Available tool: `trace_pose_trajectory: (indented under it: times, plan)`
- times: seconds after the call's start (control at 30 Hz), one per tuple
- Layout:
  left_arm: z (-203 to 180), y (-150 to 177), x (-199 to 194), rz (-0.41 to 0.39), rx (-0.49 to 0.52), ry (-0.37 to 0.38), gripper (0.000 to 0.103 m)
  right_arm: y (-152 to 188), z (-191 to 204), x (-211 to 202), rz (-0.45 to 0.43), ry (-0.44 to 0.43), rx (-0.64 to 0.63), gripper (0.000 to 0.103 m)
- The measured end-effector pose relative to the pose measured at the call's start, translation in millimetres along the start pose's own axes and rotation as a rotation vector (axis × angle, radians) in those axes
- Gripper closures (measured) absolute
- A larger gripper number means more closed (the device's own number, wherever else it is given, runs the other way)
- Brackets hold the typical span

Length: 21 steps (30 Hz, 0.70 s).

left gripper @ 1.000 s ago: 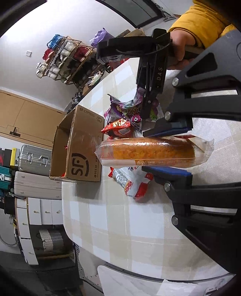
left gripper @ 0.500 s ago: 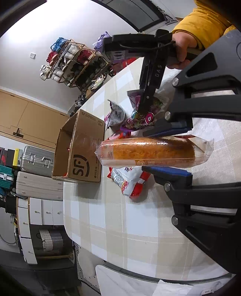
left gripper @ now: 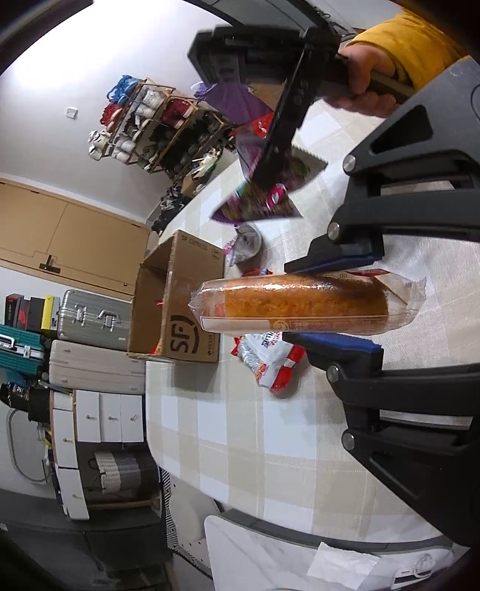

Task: Organize snacks
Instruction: 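Lift the purple snack bag with the right tool while the left tool holds the bread roll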

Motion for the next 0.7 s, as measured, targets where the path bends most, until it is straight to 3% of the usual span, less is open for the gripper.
trace_pose_trajectory:
  times: [0.3, 0.7]
  plan:
    - [-26, -6, -44, -0.080, 0.021, 0.042, 0.077, -25, 37, -52, -0.102, -0.022, -0.069, 0.077]
    - [-33, -10, -96, -0.148, -0.015, 0.081, 0.077, -31, 62, -83, -0.154, -0.013, -0.118, 0.077]
Point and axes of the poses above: each gripper's, at about its wrist camera, not at the fingertips, and x roughly the way its jaws point, z to its left, y to its underside, the point moved 5 cm from there along x, roughly the way its jaws point, and after that the axes turned 1 degree about -x, right-handed, at the moved point
